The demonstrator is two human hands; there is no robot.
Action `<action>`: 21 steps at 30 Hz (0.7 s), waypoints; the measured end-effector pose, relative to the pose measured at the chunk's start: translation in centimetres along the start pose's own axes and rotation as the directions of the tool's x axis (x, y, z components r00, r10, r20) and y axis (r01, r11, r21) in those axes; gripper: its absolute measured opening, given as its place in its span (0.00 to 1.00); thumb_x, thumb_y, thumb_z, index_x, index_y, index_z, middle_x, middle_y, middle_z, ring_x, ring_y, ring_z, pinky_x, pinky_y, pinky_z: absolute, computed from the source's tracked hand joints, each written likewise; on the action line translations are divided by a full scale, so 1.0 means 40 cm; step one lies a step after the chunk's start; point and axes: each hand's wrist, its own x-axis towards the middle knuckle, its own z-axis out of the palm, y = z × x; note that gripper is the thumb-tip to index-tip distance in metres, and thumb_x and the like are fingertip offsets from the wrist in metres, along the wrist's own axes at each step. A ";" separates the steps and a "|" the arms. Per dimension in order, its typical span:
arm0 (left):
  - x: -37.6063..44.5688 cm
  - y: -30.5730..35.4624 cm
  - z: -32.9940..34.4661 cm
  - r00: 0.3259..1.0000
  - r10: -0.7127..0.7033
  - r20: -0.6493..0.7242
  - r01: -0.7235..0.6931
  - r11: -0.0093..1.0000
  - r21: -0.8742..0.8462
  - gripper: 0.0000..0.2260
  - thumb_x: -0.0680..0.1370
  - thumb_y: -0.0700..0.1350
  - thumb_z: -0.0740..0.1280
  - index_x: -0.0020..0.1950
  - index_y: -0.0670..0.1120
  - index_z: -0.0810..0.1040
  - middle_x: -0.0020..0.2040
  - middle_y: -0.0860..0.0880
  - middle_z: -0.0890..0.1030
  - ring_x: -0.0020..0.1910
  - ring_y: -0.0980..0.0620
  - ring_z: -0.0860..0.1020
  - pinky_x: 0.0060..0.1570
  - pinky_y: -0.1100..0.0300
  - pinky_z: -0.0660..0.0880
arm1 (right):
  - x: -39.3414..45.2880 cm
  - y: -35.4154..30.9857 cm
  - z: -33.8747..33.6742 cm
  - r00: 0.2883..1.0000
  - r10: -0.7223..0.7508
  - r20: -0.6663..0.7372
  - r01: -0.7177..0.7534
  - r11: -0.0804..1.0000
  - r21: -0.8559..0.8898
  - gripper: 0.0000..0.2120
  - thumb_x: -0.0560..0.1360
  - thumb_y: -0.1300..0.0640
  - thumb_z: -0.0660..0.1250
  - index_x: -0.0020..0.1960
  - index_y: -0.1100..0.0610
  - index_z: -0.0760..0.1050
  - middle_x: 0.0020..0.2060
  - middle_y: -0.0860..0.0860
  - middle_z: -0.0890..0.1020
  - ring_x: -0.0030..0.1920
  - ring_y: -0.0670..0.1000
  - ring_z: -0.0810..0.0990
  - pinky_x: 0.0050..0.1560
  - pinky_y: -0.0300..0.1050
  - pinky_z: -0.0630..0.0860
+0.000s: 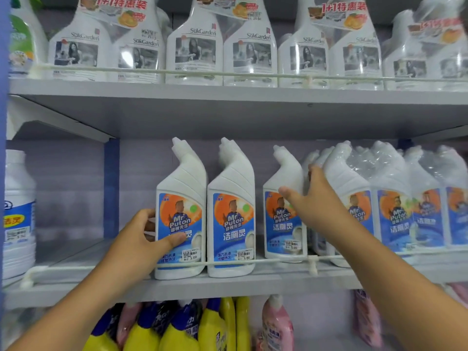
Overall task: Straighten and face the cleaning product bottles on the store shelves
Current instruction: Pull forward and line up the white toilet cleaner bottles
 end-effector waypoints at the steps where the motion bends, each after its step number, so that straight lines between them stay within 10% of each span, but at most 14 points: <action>1: 0.000 0.002 -0.001 1.000 -0.003 0.002 0.003 1.000 0.005 0.21 0.70 0.54 0.79 0.58 0.57 0.73 0.50 0.57 0.82 0.46 0.57 0.81 0.38 0.61 0.76 | 0.001 0.005 0.008 0.998 0.041 0.039 -0.042 0.999 0.015 0.35 0.78 0.48 0.71 0.77 0.51 0.55 0.63 0.51 0.73 0.51 0.49 0.77 0.39 0.40 0.74; 7: -0.002 -0.002 -0.017 0.999 -0.014 0.049 0.013 0.999 0.032 0.19 0.73 0.51 0.77 0.59 0.56 0.73 0.50 0.56 0.81 0.46 0.59 0.81 0.36 0.64 0.75 | 0.001 0.066 0.044 0.974 0.200 0.111 -0.214 0.968 0.132 0.16 0.76 0.50 0.74 0.56 0.56 0.72 0.48 0.51 0.83 0.37 0.44 0.81 0.29 0.35 0.72; 15: 0.009 -0.013 -0.025 0.996 -0.043 0.082 0.043 0.999 0.000 0.15 0.73 0.47 0.78 0.55 0.52 0.77 0.49 0.52 0.84 0.46 0.56 0.83 0.41 0.61 0.77 | 0.001 0.102 -0.003 0.900 0.055 0.432 -0.252 0.874 0.415 0.27 0.68 0.49 0.76 0.63 0.58 0.74 0.51 0.56 0.87 0.52 0.56 0.87 0.58 0.59 0.81; 21: 0.016 -0.013 -0.031 0.992 -0.073 0.107 0.073 0.997 0.000 0.17 0.71 0.50 0.79 0.55 0.54 0.78 0.48 0.53 0.86 0.46 0.54 0.85 0.48 0.53 0.82 | -0.012 0.111 0.031 0.922 0.009 0.388 -0.212 0.848 0.485 0.19 0.74 0.52 0.74 0.61 0.57 0.75 0.52 0.56 0.87 0.53 0.58 0.87 0.59 0.62 0.80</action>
